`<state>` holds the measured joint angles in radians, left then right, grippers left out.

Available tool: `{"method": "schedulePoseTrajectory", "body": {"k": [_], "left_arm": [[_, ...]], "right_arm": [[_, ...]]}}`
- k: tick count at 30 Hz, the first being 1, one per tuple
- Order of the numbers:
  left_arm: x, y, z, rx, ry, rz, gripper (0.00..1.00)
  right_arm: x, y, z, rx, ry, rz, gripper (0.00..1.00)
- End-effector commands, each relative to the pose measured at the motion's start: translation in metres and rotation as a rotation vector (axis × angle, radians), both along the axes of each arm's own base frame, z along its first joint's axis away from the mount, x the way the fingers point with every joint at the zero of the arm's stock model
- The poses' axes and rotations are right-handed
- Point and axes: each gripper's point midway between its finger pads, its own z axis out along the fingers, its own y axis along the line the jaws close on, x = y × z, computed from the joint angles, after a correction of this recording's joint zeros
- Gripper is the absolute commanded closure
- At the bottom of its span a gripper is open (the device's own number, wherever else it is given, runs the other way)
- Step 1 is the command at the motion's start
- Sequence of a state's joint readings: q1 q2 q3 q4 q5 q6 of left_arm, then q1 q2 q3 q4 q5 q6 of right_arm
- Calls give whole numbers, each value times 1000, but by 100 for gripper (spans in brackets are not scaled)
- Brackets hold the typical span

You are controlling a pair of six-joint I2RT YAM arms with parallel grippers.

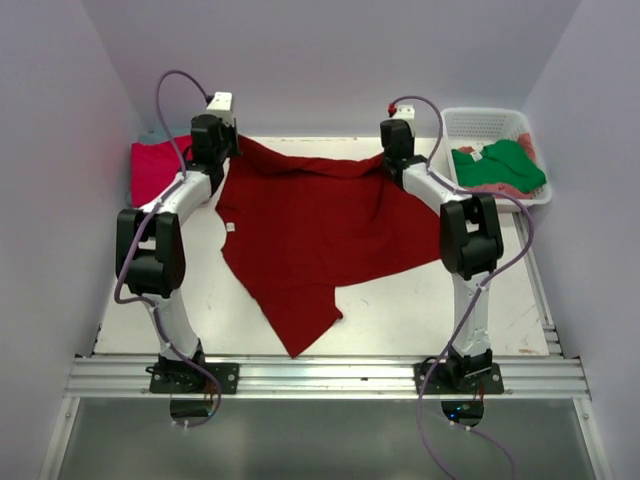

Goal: Fold and stack the t-shirts
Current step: Flatten out the tshirt

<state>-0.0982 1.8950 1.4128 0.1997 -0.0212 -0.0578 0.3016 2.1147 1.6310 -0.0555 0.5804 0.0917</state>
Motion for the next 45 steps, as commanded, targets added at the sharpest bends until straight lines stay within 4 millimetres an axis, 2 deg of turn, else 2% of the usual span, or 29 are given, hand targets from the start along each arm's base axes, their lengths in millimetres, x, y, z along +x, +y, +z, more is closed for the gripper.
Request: {"method": "schedulePoseTrajectory", "body": {"k": [1,3,5,6,7,8,9,11,12,13,14,16,17,18,20,21,22,24,25,26,27,28,29,31,32,33,34,39,45], "left_arm": [[27,-2,32,-63,-118,10,100],[38,-1,35,-81,-139,25,100],[47,3,32,-93,-141,62,100],[51,4,43,-103,-164,75,84],[52,5,48,-115,-175,86,67],[51,9,59,-123,-200,109,24],[49,12,66,-135,-221,129,0],[39,17,91,-155,-270,157,0],[33,18,93,-160,-287,160,0],[28,18,100,-165,-303,156,0],[19,17,118,-181,-335,146,0],[6,15,118,-208,-327,145,0],[-6,12,138,-228,-366,129,0],[-15,9,125,-234,-338,123,0],[-38,-3,141,-268,-362,89,0],[-48,-9,125,-265,-329,77,0],[-62,-14,136,-264,-343,66,0],[-83,-34,109,-260,-265,66,0],[-97,-44,113,-276,-261,41,0],[-112,-65,86,-273,-183,-9,2],[-121,-73,76,-285,-150,-26,5],[-133,-86,72,-332,-113,-69,16],[-148,-96,45,-331,-38,-103,22],[-165,-104,27,-351,32,-127,42],[-180,-109,3,-342,110,-144,66],[-187,-110,-7,-339,147,-149,79],[-195,-109,-13,-345,182,-135,100],[-232,-105,-65,-292,398,-105,100],[-265,-132,-105,-324,588,-161,100]], "right_arm": [[38,3,18,12,-79,-1,100],[54,2,39,6,-140,-18,100],[71,1,53,19,-215,-42,90],[77,3,57,23,-230,-32,59],[81,4,60,21,-227,-24,47],[89,6,73,33,-258,-14,37],[89,12,73,40,-241,14,17],[85,14,70,49,-236,37,1],[82,18,89,71,-281,64,1],[81,18,103,88,-340,68,1],[74,19,90,88,-317,77,1],[66,17,113,103,-370,83,1],[58,14,98,97,-344,82,1],[51,13,120,109,-398,82,1],[37,11,112,115,-382,85,1],[31,11,113,120,-380,91,1],[21,10,130,127,-405,96,1],[3,9,115,112,-357,98,1],[-8,8,130,128,-379,103,1],[-19,5,112,121,-337,98,1],[-29,3,108,123,-317,93,1],[-39,0,115,140,-323,89,1],[-51,3,98,144,-273,123,5],[-69,7,78,169,-195,151,51],[-82,2,75,175,-174,132,85],[-97,-7,59,166,-97,90,100],[-106,-7,53,212,-70,56,100],[-152,-20,16,228,95,-36,100],[-177,-25,-20,231,234,-100,100]]}}
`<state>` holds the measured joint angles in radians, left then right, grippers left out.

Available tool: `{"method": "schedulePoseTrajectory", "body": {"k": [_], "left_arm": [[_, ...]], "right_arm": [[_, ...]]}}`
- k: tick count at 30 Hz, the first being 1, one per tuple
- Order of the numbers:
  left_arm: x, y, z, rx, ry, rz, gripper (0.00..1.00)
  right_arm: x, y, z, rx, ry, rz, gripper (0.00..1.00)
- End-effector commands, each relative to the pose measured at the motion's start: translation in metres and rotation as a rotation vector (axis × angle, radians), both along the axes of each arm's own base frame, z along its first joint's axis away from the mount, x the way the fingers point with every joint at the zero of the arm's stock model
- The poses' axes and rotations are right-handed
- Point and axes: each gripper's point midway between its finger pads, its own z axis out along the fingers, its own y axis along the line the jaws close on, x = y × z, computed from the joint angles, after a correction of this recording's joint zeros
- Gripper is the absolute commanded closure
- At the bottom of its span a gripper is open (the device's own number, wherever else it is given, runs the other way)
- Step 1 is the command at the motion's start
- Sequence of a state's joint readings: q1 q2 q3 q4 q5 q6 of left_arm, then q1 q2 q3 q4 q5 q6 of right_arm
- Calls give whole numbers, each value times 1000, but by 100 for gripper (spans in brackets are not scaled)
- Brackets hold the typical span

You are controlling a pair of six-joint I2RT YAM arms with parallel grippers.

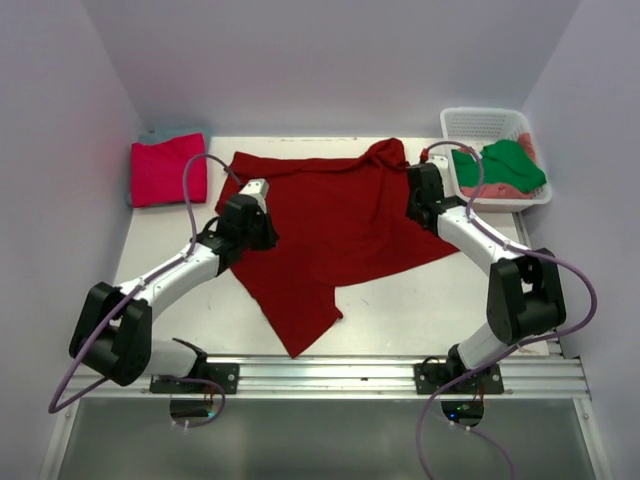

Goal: Fold and stack the t-shirts
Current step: Flatten out the tshirt

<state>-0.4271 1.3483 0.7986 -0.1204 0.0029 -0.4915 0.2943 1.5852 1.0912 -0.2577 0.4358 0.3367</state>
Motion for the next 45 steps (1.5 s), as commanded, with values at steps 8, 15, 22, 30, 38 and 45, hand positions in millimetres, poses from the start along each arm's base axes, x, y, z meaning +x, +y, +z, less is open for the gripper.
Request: {"method": "schedulePoseTrajectory", "body": {"k": [8,15,22,30,38,45], "left_arm": [[-90,-64,-29,-80,261,-165,100],[-172,-47,-35,-104,405,-41,87],[-227,-31,-67,-29,526,-38,46],[-229,-50,-86,77,474,-99,41],[-222,-51,-98,106,444,-94,53],[-227,-40,-110,153,467,-85,100]], "right_arm": [[-43,-6,-45,22,164,-94,100],[-53,-10,-44,0,179,-95,100],[-52,0,-43,42,188,-57,94],[-51,9,-43,71,191,-24,83],[-52,7,-36,67,176,-21,85],[-57,4,-35,69,169,-36,86]]}}
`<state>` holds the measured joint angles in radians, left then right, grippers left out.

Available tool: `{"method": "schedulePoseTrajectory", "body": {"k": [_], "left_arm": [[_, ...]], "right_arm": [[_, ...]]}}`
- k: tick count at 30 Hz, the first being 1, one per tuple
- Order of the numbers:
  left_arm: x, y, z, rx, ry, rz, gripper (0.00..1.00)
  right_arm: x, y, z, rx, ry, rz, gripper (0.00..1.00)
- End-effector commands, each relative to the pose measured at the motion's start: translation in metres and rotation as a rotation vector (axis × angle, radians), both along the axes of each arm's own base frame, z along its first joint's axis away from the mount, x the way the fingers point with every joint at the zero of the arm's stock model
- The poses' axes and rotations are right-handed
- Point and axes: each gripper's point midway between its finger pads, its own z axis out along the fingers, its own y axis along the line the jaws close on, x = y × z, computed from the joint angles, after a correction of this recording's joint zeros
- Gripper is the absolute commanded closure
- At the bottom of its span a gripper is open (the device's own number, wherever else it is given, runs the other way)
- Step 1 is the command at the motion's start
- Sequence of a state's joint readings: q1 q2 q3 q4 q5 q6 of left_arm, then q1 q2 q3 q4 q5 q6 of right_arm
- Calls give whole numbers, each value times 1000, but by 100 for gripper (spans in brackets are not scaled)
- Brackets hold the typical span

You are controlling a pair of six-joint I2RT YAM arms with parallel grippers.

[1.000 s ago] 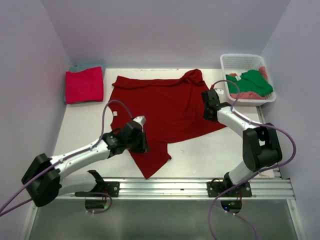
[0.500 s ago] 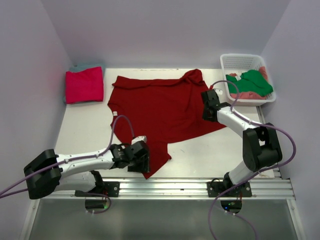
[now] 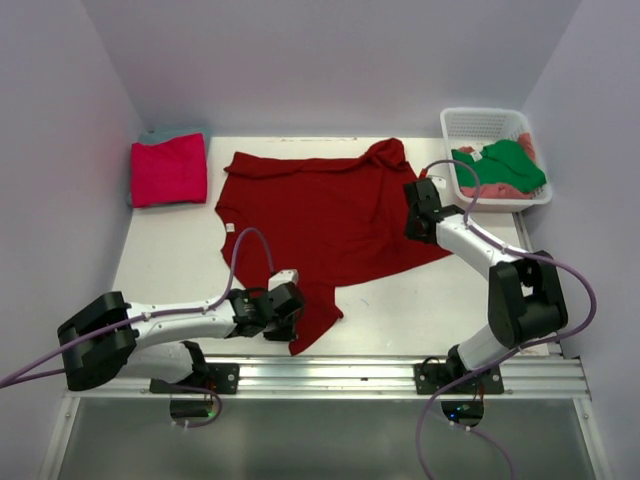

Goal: Fold and stack the t-shirts
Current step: Flatten out the tshirt

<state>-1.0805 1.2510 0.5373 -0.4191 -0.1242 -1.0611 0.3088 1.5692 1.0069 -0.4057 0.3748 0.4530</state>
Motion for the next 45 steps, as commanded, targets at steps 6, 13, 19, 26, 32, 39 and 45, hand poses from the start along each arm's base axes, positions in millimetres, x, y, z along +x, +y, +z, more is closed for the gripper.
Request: {"method": "schedulePoseTrajectory", "body": {"k": [6,13,19,26,32,39,45], "left_arm": [[13,6,45,40,-126,52,100],[9,22,125,-31,-197,143,100],[7,49,166,-37,-224,226,100],[24,83,204,-13,-349,348,100],[43,87,227,2,-466,375,100],[57,84,233,27,-544,386,100],[60,73,220,52,-539,359,100]], "right_arm": [[-8,-8,1,-30,8,-37,86],[-16,-39,-15,-192,80,-177,76],[-11,-43,-17,-207,82,-242,62],[-13,-63,-1,-289,49,-339,51],[-26,-78,5,-332,67,-398,43],[-65,-61,-27,-183,133,-332,57],[-86,-50,-32,-76,132,-289,76]]}}
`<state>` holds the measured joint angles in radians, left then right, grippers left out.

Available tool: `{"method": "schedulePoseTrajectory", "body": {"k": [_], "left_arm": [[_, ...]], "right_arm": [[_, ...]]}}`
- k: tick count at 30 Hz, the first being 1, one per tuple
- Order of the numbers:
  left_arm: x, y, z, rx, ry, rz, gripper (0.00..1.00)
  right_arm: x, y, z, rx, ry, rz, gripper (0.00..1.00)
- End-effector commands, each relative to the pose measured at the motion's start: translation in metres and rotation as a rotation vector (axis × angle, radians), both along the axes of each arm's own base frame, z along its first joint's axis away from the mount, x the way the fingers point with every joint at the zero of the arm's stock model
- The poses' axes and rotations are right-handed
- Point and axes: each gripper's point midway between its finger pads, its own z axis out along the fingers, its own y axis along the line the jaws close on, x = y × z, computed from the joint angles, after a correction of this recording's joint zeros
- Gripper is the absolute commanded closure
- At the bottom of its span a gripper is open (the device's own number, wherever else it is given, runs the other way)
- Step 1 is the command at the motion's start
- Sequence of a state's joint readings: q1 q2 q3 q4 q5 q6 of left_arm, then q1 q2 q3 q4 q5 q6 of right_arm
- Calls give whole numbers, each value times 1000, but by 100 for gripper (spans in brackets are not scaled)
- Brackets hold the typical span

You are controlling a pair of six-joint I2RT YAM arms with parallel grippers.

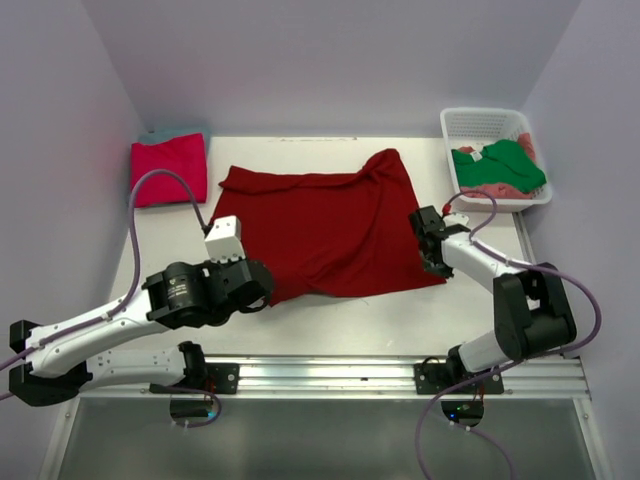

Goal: Fold and stack the t-shirts
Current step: Flatten out the tshirt

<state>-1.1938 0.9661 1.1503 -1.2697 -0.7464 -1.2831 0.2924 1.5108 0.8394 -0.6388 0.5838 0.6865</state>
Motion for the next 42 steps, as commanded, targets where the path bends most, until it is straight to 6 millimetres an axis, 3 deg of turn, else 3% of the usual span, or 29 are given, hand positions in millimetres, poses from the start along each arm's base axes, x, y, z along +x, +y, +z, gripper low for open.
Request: {"method": "schedulePoseTrajectory", "body": {"k": [1,2,3,4,15,16,17,20,25,30,36,37,40,42], "left_arm": [[10,-6,4,-4,-63,2,100],[10,-7,2,-8,-63,1,100],[11,-9,1,-9,-63,-3,100],[11,-10,-1,-7,-64,-6,100],[13,-12,-1,-12,-73,-2,100],[13,-11,0,-13,-77,-1,100],[14,-10,1,-17,-82,3,100],[14,-8,1,-14,-90,6,100],[14,-6,1,-16,-92,7,100],[13,-4,1,-23,-93,10,100],[10,0,0,-35,-86,17,100],[10,1,-1,-37,-85,18,100],[9,1,-2,-40,-81,16,100],[9,0,-2,-43,-81,15,100]], "right_arm": [[6,13,5,91,-80,8,81],[4,13,4,92,-79,9,85],[2,13,2,98,-70,8,97],[5,16,0,107,-72,20,100],[5,23,-34,117,35,20,100],[1,23,-36,114,61,21,97],[0,24,-36,120,72,24,87],[-5,28,-36,139,104,42,75],[-6,30,-31,149,107,54,70],[-5,39,-41,191,130,62,70],[-12,58,-54,301,155,66,76],[-10,60,-55,310,146,66,86],[-15,59,-58,310,156,70,100],[-17,61,-58,318,161,79,100]]}}
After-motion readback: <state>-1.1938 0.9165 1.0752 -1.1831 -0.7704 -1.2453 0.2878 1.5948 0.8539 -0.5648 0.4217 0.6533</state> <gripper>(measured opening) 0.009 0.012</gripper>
